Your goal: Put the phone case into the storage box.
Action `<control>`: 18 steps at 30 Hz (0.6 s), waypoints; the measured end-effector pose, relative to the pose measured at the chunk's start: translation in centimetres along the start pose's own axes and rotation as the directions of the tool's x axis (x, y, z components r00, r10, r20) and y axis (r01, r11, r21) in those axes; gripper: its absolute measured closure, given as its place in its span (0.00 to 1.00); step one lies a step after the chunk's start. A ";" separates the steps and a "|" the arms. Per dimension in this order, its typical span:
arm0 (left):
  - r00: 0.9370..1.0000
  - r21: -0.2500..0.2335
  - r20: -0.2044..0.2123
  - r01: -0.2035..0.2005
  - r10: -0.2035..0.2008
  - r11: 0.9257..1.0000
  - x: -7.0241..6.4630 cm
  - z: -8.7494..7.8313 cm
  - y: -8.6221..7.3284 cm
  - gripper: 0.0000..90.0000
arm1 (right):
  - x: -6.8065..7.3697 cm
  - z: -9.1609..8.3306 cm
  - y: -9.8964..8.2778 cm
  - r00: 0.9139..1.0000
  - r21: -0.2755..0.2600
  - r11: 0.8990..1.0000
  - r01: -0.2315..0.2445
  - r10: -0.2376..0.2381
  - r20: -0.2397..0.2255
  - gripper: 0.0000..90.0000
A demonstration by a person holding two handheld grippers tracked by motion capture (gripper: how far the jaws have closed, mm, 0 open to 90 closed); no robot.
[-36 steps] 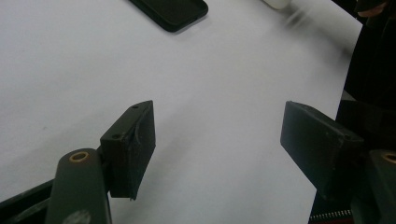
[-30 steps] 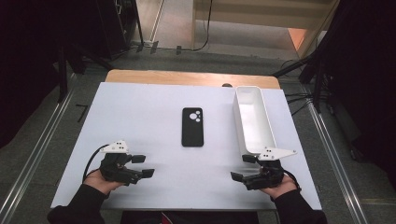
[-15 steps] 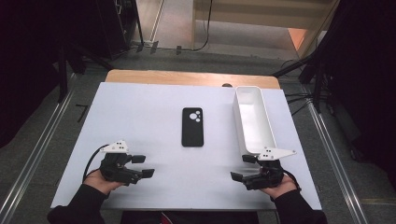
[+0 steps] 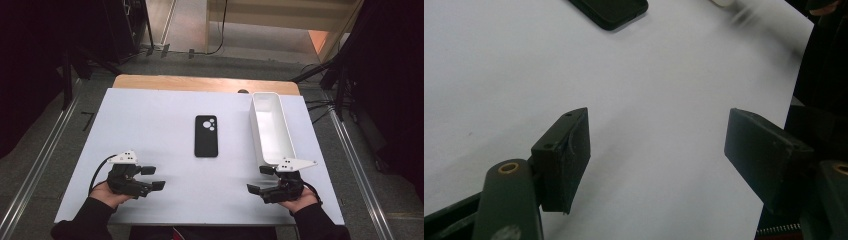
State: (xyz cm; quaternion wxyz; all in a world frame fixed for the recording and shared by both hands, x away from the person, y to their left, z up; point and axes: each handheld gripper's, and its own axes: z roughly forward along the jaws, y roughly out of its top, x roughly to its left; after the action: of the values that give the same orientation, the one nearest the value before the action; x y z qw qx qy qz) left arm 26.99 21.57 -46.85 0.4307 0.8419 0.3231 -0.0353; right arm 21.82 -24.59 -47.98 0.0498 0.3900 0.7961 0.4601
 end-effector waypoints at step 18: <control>0.996 -0.007 -0.066 0.057 -0.058 0.998 0.8 0.6 1.2 0.24 | -0.1 0.0 0.0 1.000 0.005 1.000 -0.011 0.011 0.004 0.14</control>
State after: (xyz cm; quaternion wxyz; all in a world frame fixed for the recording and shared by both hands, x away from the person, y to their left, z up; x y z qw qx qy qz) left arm 28.40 21.03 -46.66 0.4206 0.8319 0.3615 -0.0189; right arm 21.88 -24.63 -48.04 0.0477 0.3955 0.7948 0.4578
